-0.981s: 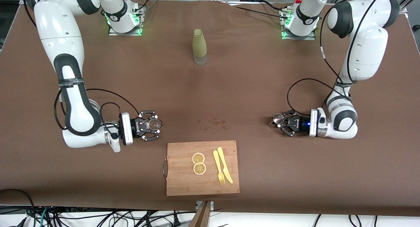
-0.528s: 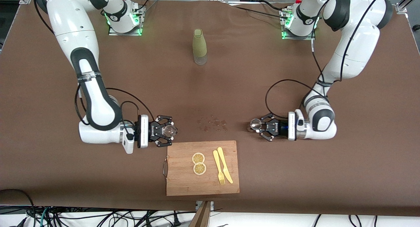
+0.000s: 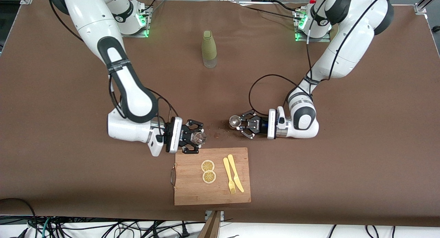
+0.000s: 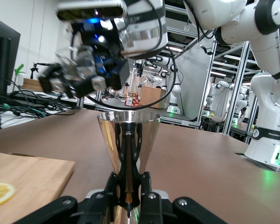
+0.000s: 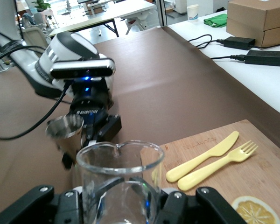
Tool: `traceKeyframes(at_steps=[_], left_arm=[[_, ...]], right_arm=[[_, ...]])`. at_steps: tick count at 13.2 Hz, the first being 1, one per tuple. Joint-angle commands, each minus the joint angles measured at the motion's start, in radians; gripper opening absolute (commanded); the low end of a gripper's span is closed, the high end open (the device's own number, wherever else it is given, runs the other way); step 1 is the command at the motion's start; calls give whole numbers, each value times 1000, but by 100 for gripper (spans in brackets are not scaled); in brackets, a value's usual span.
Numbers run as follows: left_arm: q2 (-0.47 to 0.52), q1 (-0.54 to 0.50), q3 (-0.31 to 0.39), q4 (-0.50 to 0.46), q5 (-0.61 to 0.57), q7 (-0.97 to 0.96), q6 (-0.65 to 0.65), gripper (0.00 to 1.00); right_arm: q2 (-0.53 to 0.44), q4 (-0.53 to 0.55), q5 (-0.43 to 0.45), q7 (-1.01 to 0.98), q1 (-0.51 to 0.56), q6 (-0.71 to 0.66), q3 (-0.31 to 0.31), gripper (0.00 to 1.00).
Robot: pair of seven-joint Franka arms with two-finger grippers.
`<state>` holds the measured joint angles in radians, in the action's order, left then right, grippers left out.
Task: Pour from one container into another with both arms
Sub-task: 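Bring the glass cup above the jigger with the right gripper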
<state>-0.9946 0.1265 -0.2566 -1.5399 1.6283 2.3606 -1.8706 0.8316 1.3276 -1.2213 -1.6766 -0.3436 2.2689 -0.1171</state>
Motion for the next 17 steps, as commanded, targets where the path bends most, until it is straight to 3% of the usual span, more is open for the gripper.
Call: traceKeyframes(at_steps=[1,4,11,17], left_arm=[[-1,21,-6,-11,47,63,-41,0],[-4,31,-6,0,64,60,-77,0],[-6,36,-6,1,65,58,-90,0],[-7,38,-4,3,64,57,-91,0]], right_arm=[[-55,47,6,72,-52,88,5,0],[-104,102,70,129,-97,168,7,0],[-146,148,347,357,-159,257,10,0],[-137,156,391,402,-210,270,36,0]])
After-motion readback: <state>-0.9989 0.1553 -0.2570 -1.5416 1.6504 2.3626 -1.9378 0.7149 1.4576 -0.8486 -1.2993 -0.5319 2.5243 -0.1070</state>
